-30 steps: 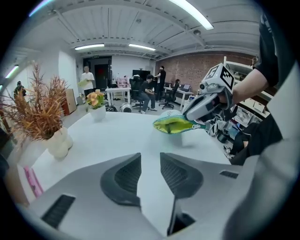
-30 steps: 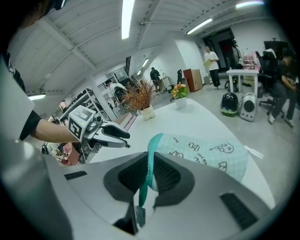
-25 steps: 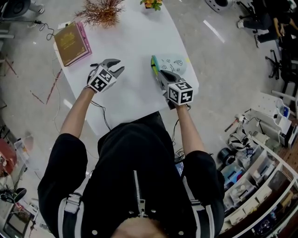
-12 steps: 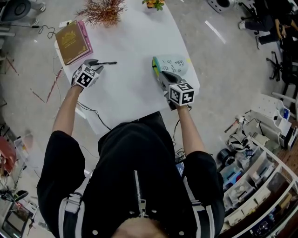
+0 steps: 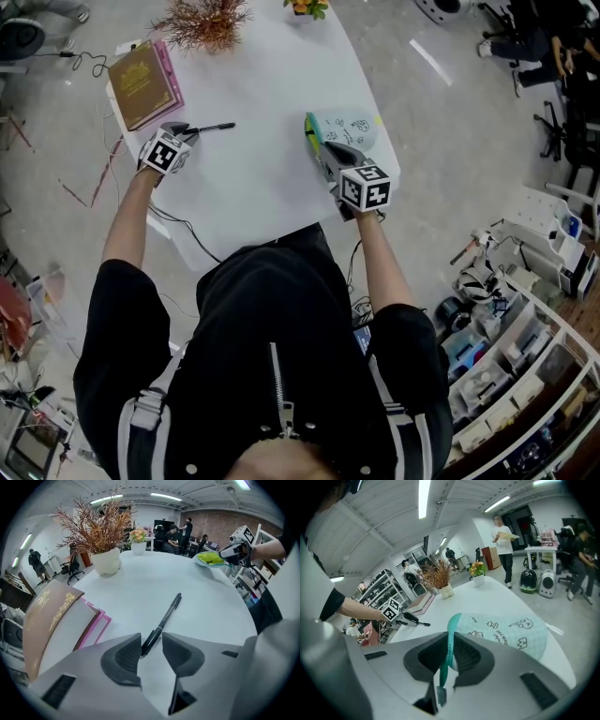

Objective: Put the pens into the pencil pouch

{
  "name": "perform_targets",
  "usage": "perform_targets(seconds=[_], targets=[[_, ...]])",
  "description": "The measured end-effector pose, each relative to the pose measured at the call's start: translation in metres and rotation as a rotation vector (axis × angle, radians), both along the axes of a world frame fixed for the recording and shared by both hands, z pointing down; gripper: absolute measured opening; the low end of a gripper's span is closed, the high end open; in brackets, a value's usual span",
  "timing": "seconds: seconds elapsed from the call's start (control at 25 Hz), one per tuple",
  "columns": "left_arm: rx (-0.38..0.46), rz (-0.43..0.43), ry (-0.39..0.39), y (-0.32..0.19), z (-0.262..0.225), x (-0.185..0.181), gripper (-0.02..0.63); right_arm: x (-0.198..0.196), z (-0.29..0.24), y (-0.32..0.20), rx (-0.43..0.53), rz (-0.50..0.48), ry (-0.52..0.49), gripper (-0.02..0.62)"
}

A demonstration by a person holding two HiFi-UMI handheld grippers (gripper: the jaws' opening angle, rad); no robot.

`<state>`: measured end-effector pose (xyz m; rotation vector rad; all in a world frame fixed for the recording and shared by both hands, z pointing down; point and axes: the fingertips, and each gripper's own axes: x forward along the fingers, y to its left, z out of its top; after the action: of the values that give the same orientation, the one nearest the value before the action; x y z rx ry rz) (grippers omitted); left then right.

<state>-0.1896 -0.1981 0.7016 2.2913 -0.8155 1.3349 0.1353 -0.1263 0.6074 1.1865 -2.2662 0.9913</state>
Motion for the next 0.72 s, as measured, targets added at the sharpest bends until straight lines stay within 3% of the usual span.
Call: perform_targets(seconds=[0.48, 0.72], targets=[[-0.024, 0.109, 0.012, 0.040, 0.002, 0.013, 0.078, 0.000, 0.001, -0.001, -0.007, 0.021, -0.012, 0.043], [0.010, 0.101, 0.086, 0.050, -0.011, 0.030, 0.072, 0.002, -0.002, -0.003, -0.006, 0.034, -0.019, 0.043]])
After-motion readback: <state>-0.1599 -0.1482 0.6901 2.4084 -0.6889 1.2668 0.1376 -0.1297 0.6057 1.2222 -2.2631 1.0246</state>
